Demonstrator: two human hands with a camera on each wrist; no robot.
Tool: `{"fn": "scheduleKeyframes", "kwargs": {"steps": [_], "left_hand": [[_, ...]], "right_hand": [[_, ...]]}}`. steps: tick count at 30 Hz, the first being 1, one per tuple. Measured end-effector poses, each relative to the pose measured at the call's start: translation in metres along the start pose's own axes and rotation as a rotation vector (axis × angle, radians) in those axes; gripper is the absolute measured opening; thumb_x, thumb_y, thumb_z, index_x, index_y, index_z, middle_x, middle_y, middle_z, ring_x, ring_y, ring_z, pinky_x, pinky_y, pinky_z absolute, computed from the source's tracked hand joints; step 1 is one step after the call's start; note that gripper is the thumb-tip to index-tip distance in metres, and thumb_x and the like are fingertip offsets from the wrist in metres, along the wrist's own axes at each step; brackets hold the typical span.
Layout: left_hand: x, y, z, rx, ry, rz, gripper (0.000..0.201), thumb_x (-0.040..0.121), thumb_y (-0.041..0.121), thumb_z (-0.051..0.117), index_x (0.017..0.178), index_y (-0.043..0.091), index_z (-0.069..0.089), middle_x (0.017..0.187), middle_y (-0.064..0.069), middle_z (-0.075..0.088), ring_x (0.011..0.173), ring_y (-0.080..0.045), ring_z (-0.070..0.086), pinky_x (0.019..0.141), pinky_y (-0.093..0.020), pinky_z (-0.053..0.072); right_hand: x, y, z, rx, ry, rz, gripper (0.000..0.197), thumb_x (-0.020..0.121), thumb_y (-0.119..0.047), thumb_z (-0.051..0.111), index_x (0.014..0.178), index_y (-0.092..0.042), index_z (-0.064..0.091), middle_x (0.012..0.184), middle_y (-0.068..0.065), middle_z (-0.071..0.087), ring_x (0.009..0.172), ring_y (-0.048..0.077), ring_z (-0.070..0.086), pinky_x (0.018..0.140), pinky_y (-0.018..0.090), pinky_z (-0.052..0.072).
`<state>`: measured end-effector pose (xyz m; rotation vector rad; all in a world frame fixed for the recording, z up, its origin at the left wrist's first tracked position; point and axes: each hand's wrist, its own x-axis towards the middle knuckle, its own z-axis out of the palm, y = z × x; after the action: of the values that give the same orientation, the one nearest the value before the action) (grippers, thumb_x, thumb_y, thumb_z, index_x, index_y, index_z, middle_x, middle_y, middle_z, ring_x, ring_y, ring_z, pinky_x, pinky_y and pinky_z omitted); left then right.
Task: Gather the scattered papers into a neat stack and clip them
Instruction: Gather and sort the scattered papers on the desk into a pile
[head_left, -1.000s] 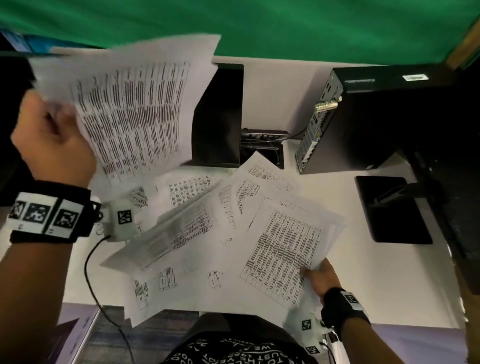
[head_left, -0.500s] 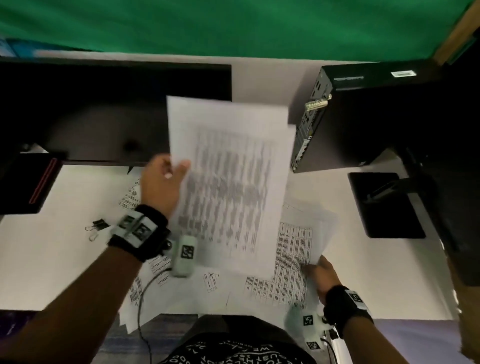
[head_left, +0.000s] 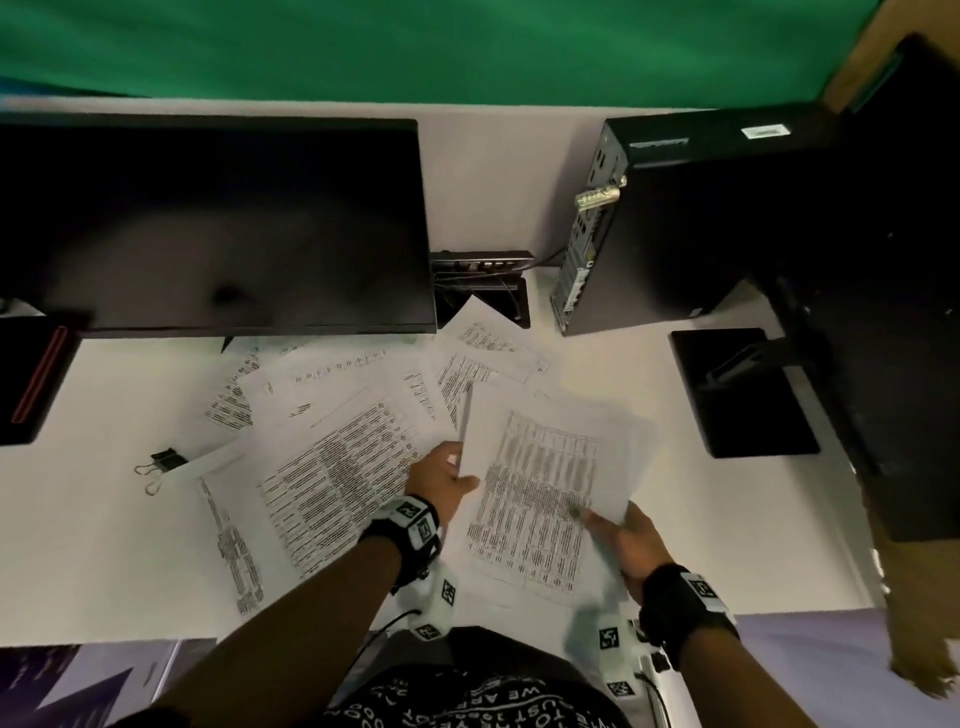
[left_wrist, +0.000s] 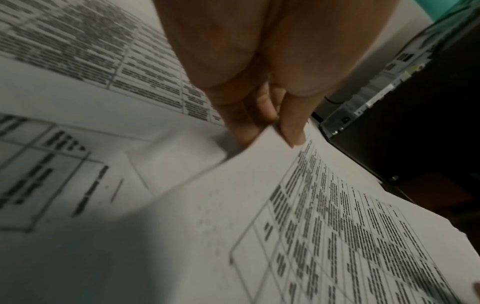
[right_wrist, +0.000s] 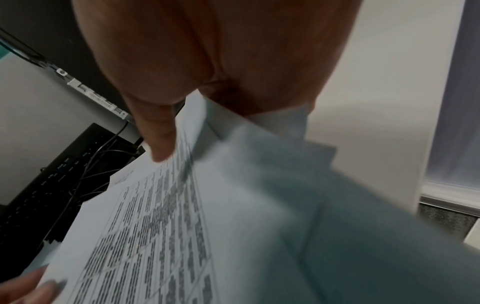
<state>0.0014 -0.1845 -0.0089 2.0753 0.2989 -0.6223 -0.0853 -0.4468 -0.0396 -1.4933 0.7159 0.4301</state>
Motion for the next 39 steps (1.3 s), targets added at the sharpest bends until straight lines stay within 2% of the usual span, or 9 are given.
{"fn": "scheduleKeyframes", "kwargs": {"steps": [3, 9, 12, 15, 19, 27, 30, 34, 39], "left_hand": [[-0.003, 0.002, 0.001, 0.124, 0.003, 0.088, 0.03, 0.095, 0.022, 0.059, 0.124, 0.015, 0.058, 0.097, -0.001, 0.068, 0.082, -0.012, 0.06, 0.067, -0.017, 0.042], [0.02, -0.024, -0.073, 0.306, 0.196, 0.122, 0.029, 0.089, 0.013, 0.063, 0.118, 0.014, 0.062, 0.126, -0.008, 0.058, 0.109, -0.022, 0.058, 0.095, -0.033, 0.05], [0.036, -0.043, -0.127, 0.495, 0.333, -0.043, 0.057, 0.081, 0.032, 0.073, 0.133, 0.02, 0.05, 0.143, -0.007, 0.042, 0.126, -0.029, 0.045, 0.102, -0.044, 0.043], [0.044, -0.063, -0.16, 0.721, 0.241, -0.205, 0.103, 0.068, 0.058, 0.076, 0.148, 0.02, 0.024, 0.153, -0.009, 0.026, 0.137, -0.034, 0.031, 0.106, -0.054, 0.033], [0.044, -0.077, -0.164, 0.816, 0.199, -0.246, 0.114, 0.056, 0.064, 0.08, 0.145, 0.017, 0.025, 0.146, -0.011, 0.032, 0.133, -0.034, 0.034, 0.105, -0.057, 0.034], [0.046, -0.084, -0.158, 0.766, 0.174, -0.301, 0.088, 0.07, 0.057, 0.075, 0.139, 0.017, 0.038, 0.138, -0.013, 0.046, 0.128, -0.034, 0.044, 0.103, -0.05, 0.038], [0.038, -0.078, -0.165, 0.625, 0.103, -0.193, 0.051, 0.093, 0.029, 0.058, 0.139, 0.016, 0.041, 0.135, -0.016, 0.053, 0.118, -0.035, 0.054, 0.098, -0.041, 0.046], [0.008, -0.045, -0.187, 0.573, 0.162, 0.07, 0.011, 0.096, 0.023, 0.053, 0.107, 0.027, 0.053, 0.086, -0.006, 0.068, 0.065, -0.019, 0.063, 0.056, -0.025, 0.046], [-0.041, 0.013, -0.229, 0.121, 0.204, 0.344, 0.025, 0.089, 0.006, 0.062, 0.09, 0.031, 0.063, 0.079, 0.015, 0.072, 0.07, -0.011, 0.065, 0.06, -0.028, 0.053]], "right_hand": [[0.0, 0.002, 0.003, -0.136, 0.053, -0.039, 0.047, 0.08, -0.013, 0.077, 0.124, -0.018, 0.061, 0.119, 0.004, 0.071, 0.112, 0.028, 0.066, 0.104, 0.053, 0.048], [0.006, 0.004, 0.005, -0.161, 0.113, 0.021, 0.037, 0.087, -0.004, 0.068, 0.12, -0.016, 0.058, 0.117, 0.01, 0.07, 0.105, 0.032, 0.067, 0.099, 0.054, 0.051], [0.01, 0.005, 0.005, -0.199, 0.121, 0.044, 0.039, 0.086, -0.004, 0.07, 0.122, -0.012, 0.057, 0.115, 0.009, 0.07, 0.103, 0.032, 0.068, 0.098, 0.054, 0.052], [0.014, 0.008, 0.005, -0.217, 0.133, 0.064, 0.042, 0.085, -0.007, 0.073, 0.123, -0.012, 0.056, 0.116, 0.009, 0.07, 0.103, 0.031, 0.068, 0.098, 0.054, 0.052], [0.018, 0.006, 0.007, -0.215, 0.149, 0.067, 0.044, 0.082, -0.006, 0.076, 0.121, -0.012, 0.057, 0.115, 0.009, 0.07, 0.103, 0.031, 0.067, 0.097, 0.053, 0.052], [0.014, -0.006, 0.021, -0.215, 0.121, 0.01, 0.044, 0.085, -0.001, 0.07, 0.127, -0.01, 0.057, 0.118, 0.008, 0.069, 0.106, 0.03, 0.065, 0.1, 0.046, 0.05], [0.012, -0.006, 0.023, -0.189, 0.127, 0.013, 0.043, 0.087, 0.001, 0.068, 0.126, -0.009, 0.056, 0.12, 0.01, 0.068, 0.106, 0.031, 0.064, 0.102, 0.049, 0.049], [0.006, -0.009, 0.022, -0.144, 0.108, -0.007, 0.041, 0.087, 0.006, 0.065, 0.122, -0.012, 0.057, 0.119, 0.01, 0.068, 0.109, 0.032, 0.064, 0.104, 0.052, 0.047], [-0.006, -0.022, 0.021, -0.102, 0.073, -0.071, 0.041, 0.09, 0.009, 0.058, 0.116, -0.022, 0.06, 0.111, -0.001, 0.069, 0.105, 0.023, 0.064, 0.101, 0.044, 0.048]]}}
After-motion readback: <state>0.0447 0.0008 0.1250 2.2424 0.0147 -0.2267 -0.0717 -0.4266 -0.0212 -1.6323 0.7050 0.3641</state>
